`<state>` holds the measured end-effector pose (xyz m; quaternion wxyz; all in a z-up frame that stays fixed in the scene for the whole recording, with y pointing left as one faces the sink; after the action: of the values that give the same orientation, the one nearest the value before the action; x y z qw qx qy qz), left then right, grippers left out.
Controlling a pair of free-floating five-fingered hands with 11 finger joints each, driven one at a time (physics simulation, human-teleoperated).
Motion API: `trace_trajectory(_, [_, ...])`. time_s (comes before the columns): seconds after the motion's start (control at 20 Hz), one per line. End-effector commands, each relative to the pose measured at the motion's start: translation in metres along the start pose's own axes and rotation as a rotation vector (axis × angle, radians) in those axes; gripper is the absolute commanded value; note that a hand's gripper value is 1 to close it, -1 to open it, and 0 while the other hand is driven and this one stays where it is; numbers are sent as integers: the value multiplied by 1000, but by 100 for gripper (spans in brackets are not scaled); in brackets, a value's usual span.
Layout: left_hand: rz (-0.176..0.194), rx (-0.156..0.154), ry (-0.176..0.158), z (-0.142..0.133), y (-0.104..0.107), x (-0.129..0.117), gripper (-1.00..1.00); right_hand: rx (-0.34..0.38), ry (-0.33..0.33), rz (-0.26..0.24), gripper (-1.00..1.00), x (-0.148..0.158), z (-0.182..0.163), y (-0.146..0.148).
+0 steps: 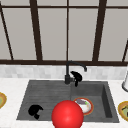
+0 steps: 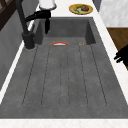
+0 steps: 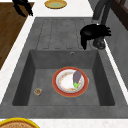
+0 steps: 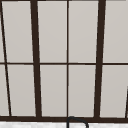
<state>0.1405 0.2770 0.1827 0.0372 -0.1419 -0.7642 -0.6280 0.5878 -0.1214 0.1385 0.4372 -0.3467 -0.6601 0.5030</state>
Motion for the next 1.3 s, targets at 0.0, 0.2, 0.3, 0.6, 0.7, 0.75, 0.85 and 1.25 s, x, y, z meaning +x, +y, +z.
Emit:
trace_trajectory(0.0, [0,0,0,0,0,0,0,61,24,17,-100,-9,-25,11])
trace_trajectory(0.2, [0,0,0,0,0,0,0,96,23,10,-100,-20,-46,31])
trace_trajectory(0.3, [0,0,0,0,0,0,0,118,25,15,-100,-26,-55,36])
trace_trajectory(0.6, [0,0,0,0,0,0,0,130,50,45,-100,-35,-70,41])
trace_trajectory(0.7, [0,0,0,0,0,0,0,122,56,47,-100,-30,-70,44])
trace_trajectory(0.75, [0,0,0,0,0,0,0,119,57,50,100,-28,-70,45])
trace_trajectory(0.85, [0,0,0,0,0,0,0,95,45,140,100,-20,-69,42])
trace_trajectory(1.25, [0,0,0,0,0,0,0,242,92,304,100,-9,-46,41])
